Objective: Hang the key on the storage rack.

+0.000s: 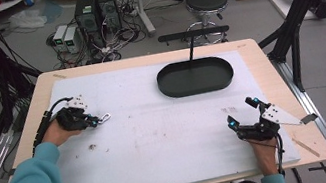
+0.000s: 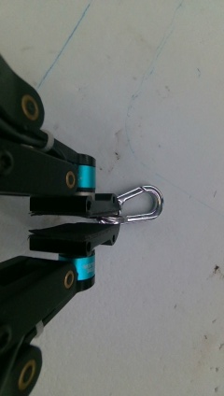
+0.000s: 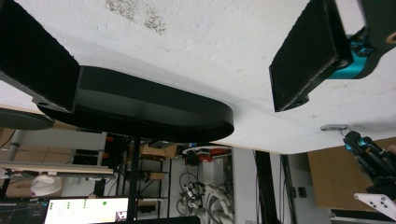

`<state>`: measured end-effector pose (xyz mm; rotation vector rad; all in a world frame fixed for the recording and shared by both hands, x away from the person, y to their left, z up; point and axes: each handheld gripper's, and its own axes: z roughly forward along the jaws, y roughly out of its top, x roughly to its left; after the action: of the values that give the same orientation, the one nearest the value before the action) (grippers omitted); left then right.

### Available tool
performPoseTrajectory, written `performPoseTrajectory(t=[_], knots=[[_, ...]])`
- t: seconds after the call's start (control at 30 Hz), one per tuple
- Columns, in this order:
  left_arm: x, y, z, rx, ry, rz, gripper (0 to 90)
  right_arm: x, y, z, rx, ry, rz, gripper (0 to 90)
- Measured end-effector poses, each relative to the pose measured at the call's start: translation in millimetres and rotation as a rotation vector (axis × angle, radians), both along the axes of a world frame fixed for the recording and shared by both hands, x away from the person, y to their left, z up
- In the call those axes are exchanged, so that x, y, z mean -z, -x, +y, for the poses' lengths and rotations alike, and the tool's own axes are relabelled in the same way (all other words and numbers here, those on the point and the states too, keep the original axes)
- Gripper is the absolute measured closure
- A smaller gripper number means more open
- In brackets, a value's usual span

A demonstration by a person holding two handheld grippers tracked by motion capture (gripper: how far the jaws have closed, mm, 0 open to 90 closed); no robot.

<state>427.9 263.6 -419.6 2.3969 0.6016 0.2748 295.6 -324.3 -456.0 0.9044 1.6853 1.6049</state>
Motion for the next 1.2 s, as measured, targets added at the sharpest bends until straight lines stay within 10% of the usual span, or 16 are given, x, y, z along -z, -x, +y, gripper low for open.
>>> performPoseTrajectory(t=[0.63, 1.2], knots=[[-5.0, 3.9, -0.9, -0.036, 0.056, 0.023, 88.3, 0.0, 0.1, 0.1, 0.001, -0.004, 0.005, 1.8], [-27.3, 16.6, -2.1, -0.058, 0.329, 0.007, 88.3, -1.2, -2.9, 0.5, 0.037, 0.0, 0.023, 1.8]])
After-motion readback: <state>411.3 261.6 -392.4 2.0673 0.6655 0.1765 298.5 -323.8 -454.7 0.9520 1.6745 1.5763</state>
